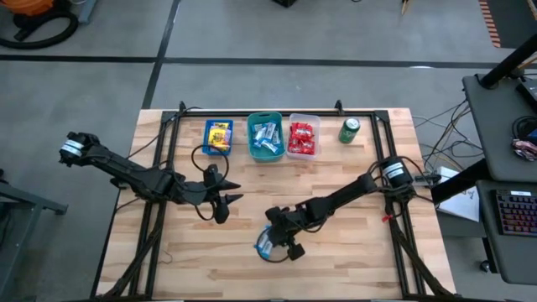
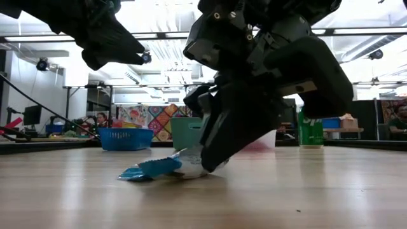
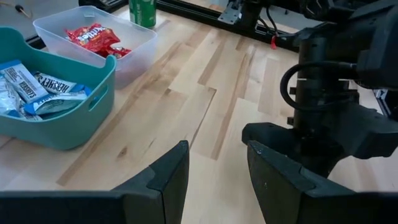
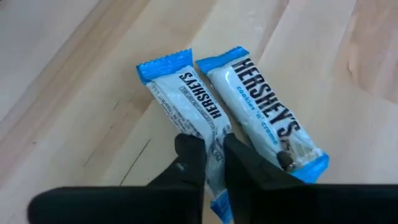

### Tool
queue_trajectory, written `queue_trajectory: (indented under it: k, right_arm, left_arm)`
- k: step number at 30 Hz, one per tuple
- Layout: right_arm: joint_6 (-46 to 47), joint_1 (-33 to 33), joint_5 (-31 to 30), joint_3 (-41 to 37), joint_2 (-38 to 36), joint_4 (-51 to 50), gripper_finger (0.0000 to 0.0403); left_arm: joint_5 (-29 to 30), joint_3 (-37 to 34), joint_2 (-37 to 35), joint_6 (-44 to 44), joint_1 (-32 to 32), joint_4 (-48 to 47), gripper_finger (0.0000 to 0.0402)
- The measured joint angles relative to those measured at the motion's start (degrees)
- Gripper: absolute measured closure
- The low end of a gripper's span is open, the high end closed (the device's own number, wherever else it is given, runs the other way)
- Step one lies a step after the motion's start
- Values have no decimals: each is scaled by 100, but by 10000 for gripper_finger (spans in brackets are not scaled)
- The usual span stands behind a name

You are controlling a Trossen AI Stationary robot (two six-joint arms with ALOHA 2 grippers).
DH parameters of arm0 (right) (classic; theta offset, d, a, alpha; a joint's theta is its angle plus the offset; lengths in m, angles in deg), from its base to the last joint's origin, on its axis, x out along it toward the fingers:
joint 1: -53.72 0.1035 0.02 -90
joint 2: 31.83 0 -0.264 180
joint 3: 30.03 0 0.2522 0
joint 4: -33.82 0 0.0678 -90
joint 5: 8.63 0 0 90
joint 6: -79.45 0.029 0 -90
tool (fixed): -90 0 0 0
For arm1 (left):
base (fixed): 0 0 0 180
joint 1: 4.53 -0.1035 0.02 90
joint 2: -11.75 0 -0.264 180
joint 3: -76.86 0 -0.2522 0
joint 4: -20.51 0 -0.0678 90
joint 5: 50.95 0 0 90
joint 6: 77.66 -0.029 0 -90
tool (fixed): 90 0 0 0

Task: Sort candy
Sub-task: Put the white chocolate bar into the green bin

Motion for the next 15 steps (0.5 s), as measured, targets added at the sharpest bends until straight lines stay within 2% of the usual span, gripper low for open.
queue_trajectory:
  k: [3, 12, 15]
  right_arm:
    - [2, -37, -19, -17, -118, -122, 379]
    - [253, -292, -134, -34, -1087, -691, 384]
    - [303, -394, -747, -36, -1400, -900, 384]
  left_arm:
    - [0, -1, 0, -11, 4, -29, 255]
    - [2, -2, -2, -13, 2, -87, 255]
    - [2, -2, 22, -13, 2, -87, 255]
